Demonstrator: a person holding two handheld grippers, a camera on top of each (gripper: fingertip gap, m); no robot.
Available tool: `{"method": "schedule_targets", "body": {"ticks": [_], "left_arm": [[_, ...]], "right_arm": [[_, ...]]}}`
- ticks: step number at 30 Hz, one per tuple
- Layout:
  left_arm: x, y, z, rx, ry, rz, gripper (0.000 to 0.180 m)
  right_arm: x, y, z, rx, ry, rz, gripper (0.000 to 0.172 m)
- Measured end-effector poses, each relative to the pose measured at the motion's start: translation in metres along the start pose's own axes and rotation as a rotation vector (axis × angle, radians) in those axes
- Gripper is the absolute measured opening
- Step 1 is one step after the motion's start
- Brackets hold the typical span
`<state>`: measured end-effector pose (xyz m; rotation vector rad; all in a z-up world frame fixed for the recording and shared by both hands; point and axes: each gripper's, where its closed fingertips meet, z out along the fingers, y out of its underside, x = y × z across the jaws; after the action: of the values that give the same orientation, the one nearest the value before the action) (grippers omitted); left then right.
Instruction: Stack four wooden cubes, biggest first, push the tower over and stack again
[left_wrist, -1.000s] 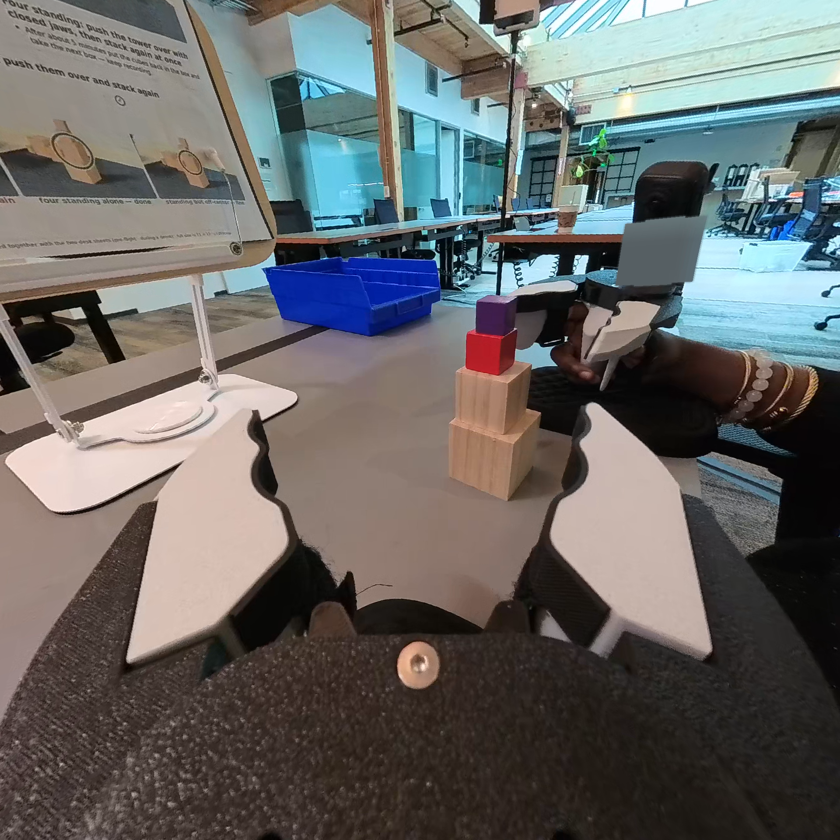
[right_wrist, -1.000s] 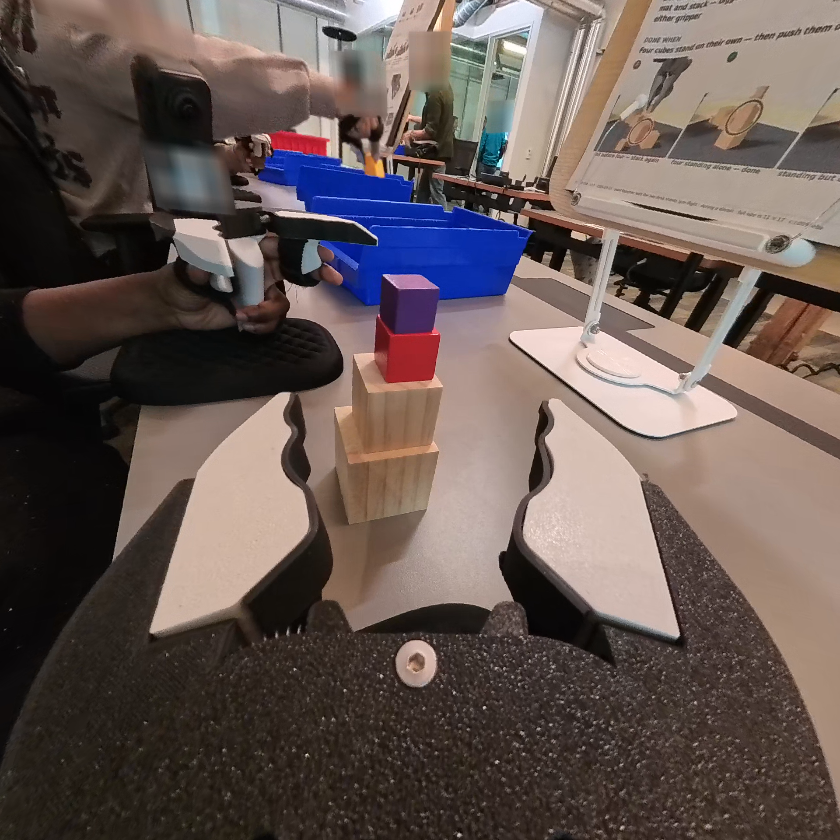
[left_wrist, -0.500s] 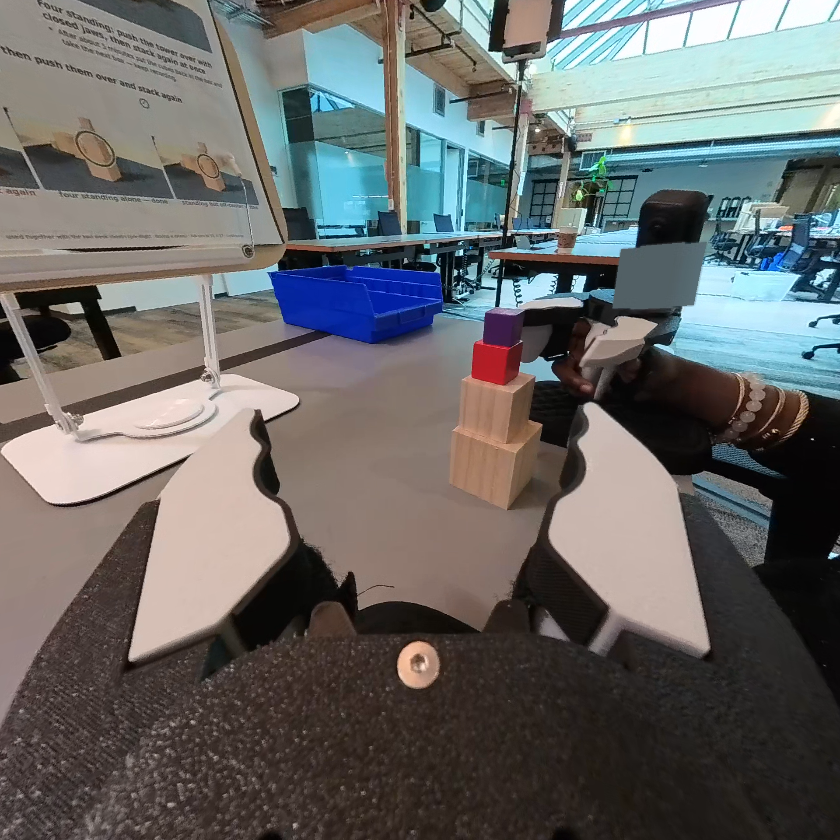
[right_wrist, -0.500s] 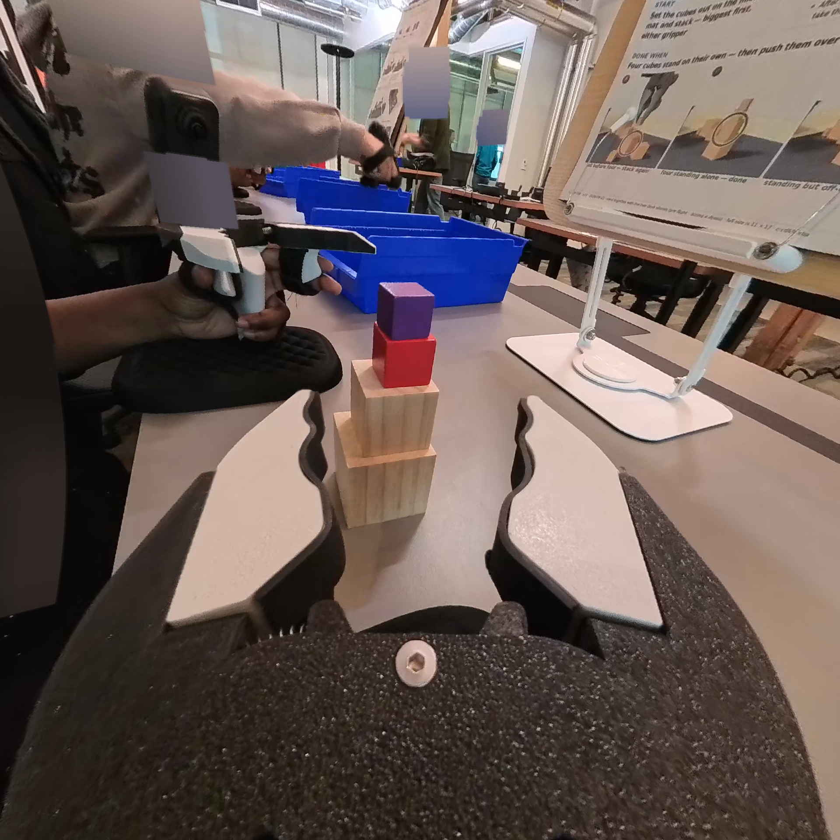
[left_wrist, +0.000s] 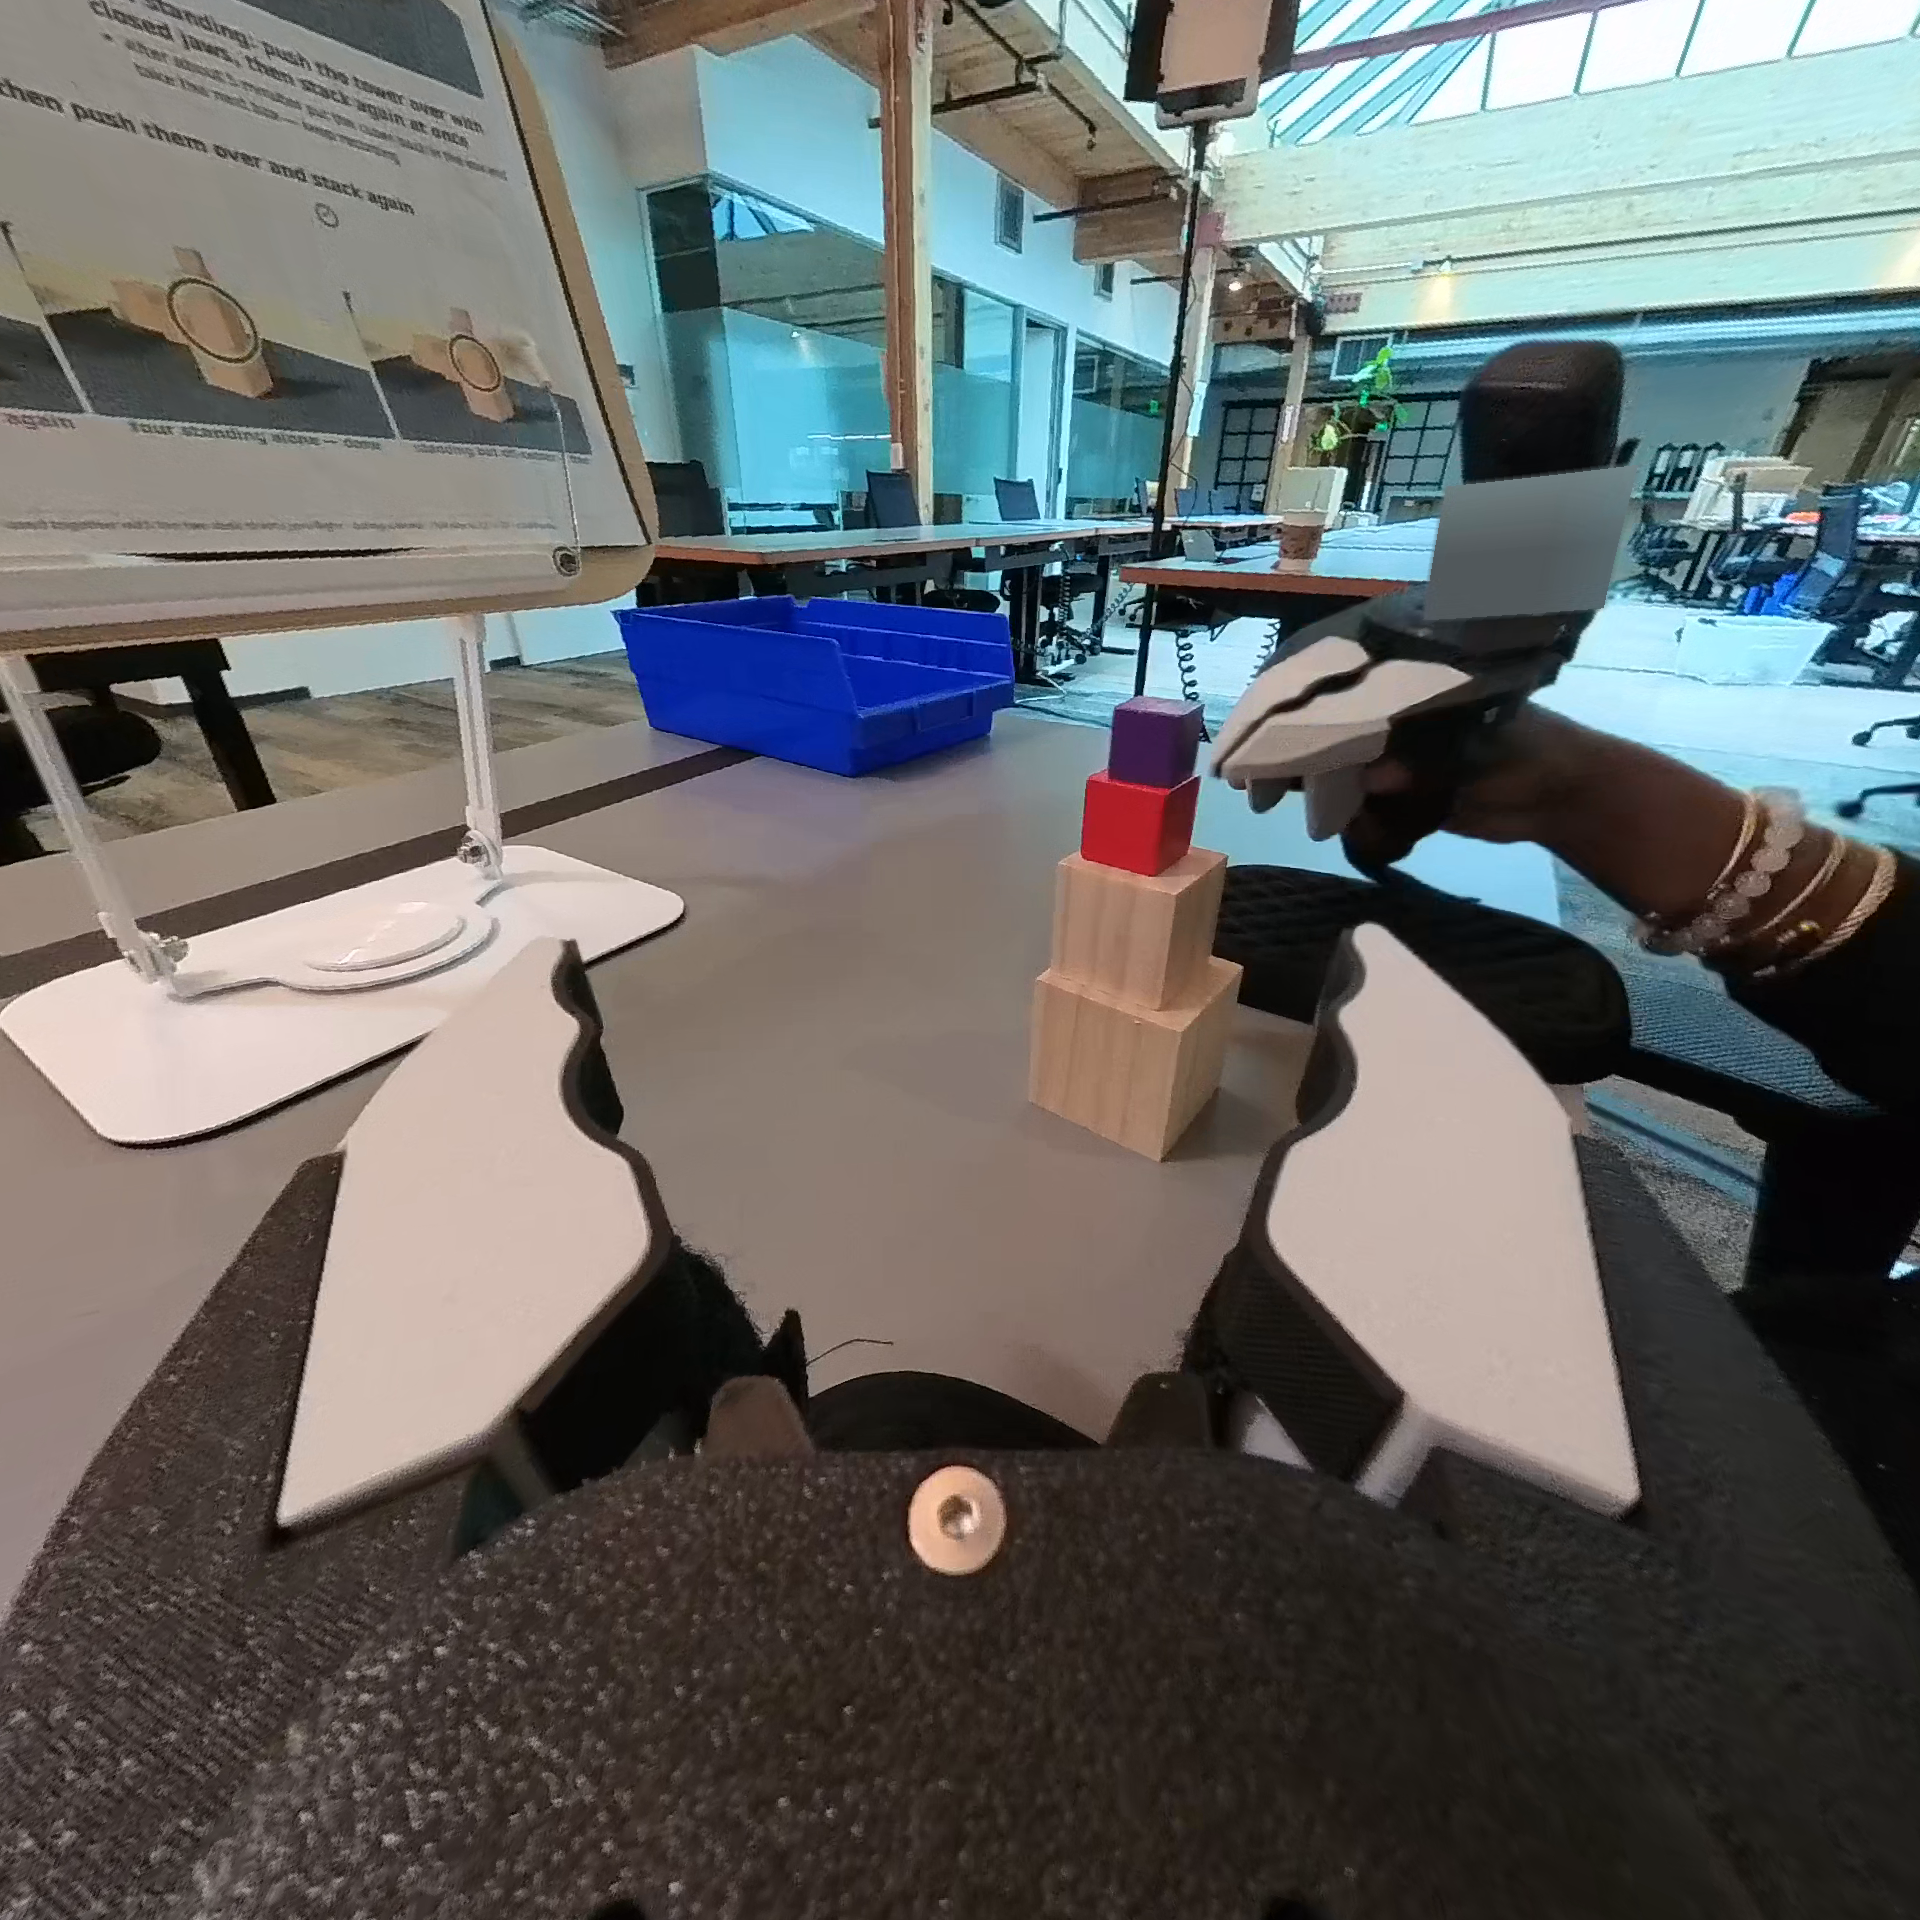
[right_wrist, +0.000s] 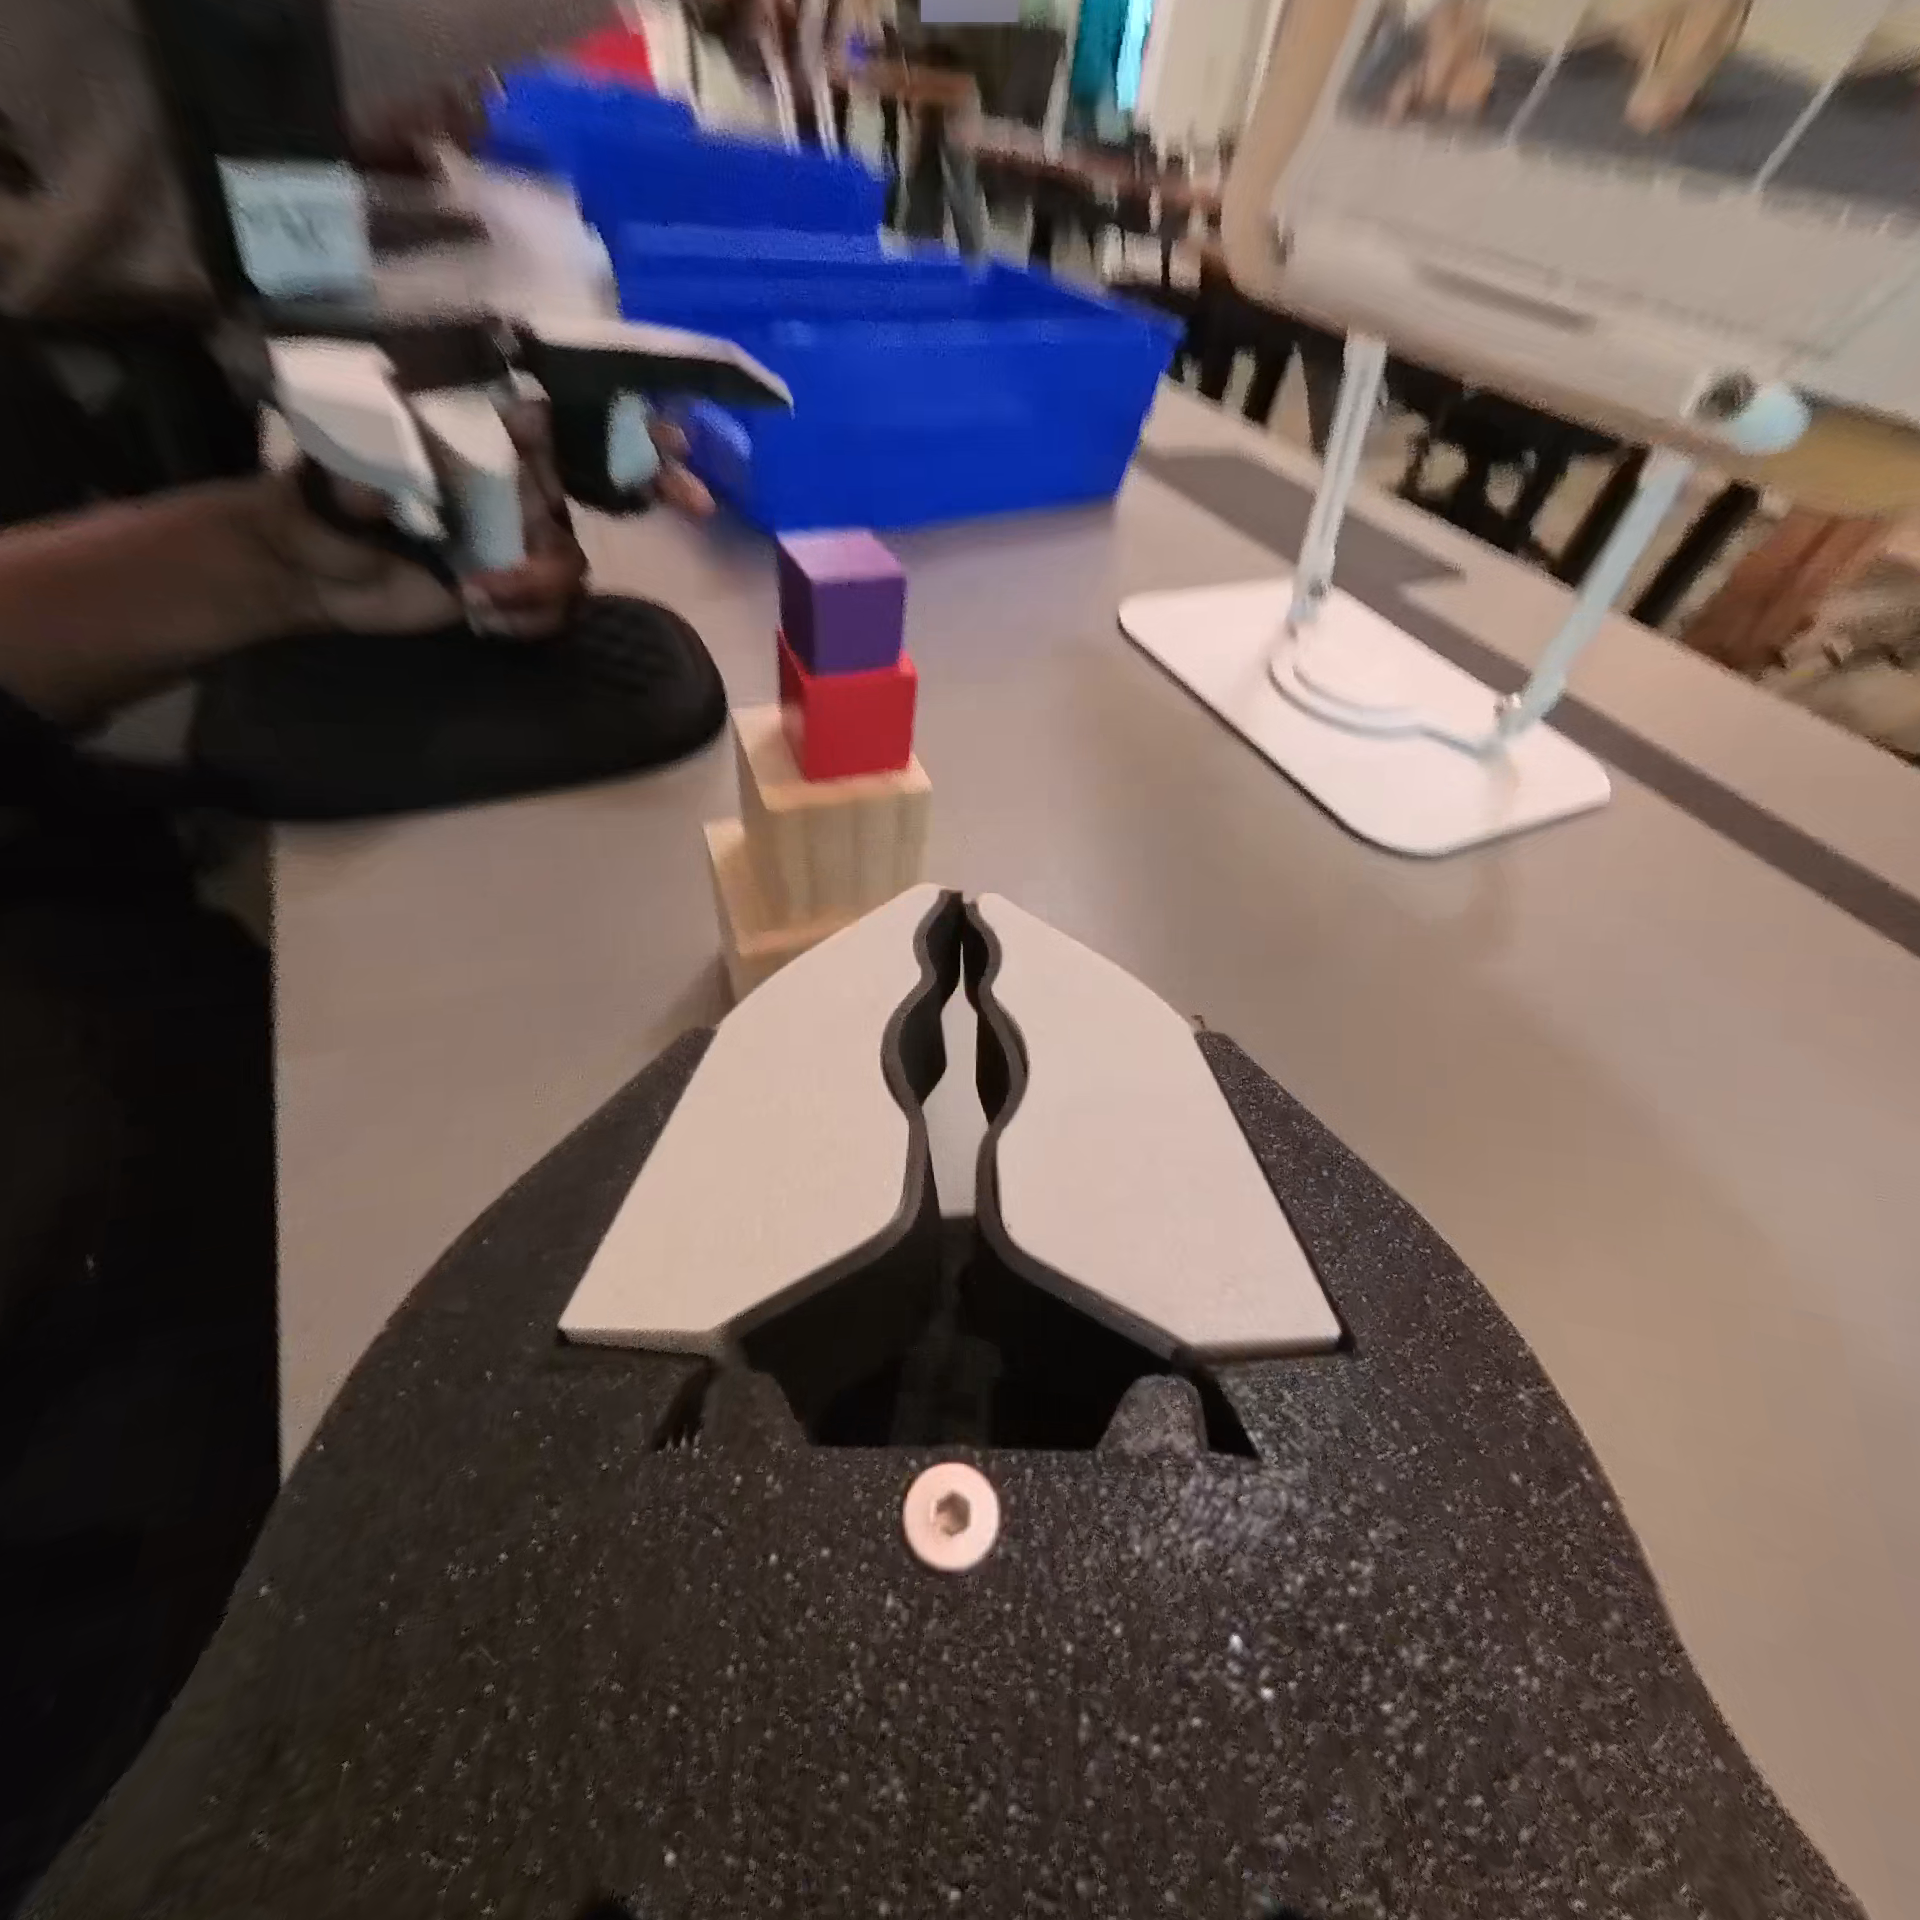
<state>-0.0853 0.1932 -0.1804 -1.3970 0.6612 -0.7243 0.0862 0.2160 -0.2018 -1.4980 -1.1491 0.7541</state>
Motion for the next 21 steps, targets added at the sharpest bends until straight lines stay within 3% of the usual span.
{"method": "schedule_targets", "body": {"ticks": [5, 21], "left_arm": [[0.002, 0.001, 0.001, -0.01, 0.012, 0.007, 0.13], [0.002, 0.003, 0.002, -0.02, 0.001, 0.016, 0.135]], "right_arm": [[-0.007, 0.014, 0.008, -0.198, -0.032, -0.001, 0.0], [-0.033, 0.012, 0.044, -0.195, -0.147, -0.064, 0.0]]}}
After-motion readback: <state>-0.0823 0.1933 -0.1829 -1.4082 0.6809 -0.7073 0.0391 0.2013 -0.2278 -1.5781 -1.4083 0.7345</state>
